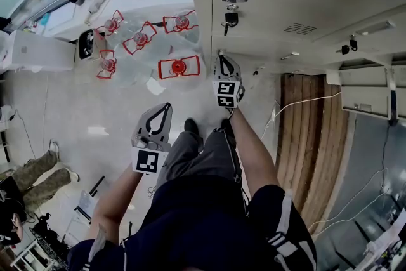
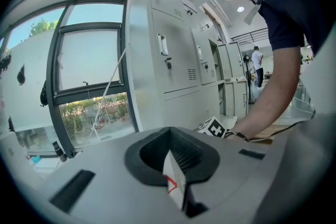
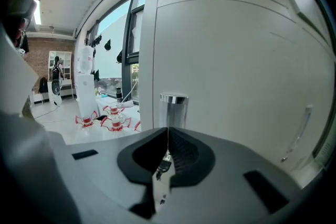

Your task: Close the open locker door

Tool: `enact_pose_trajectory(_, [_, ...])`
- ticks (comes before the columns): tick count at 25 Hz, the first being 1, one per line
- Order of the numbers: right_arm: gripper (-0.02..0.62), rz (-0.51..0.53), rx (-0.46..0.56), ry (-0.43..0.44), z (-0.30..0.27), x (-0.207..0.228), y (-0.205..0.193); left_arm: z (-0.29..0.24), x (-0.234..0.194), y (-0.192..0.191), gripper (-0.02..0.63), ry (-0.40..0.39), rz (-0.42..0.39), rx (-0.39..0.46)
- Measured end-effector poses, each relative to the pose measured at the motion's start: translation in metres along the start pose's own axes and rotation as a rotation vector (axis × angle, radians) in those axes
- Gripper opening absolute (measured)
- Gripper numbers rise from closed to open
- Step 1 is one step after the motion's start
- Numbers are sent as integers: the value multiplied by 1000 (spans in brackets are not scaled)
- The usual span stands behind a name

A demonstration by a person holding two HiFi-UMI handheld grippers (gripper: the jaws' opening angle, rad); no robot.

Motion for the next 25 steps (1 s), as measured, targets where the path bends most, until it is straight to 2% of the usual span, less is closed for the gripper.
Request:
enact_pose_trajectory(4, [2,-5,16,28,23,1,7,-2,2,10,5,8,-3,21])
enact_pose_trajectory(10, [-2,-41,69,79,82,4,40,-1,6,35,5,15,7,50])
enact_pose_trajectory(16, [-2,-40,117,121,147,9,81,2,12,59,5,76,162,95])
enact_pose_trajectory(25, [-2,-2,196,96,229,20,134,18,8,95,5,174,200,102])
Point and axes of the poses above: the fingertips, and each gripper's own axes: z backward along the fingers, x to its right, y out of its top, the point moved 5 cm from there along z, backward along the fingers, and after that the axes turned 1 degree about -z, right-handed, at the moved point
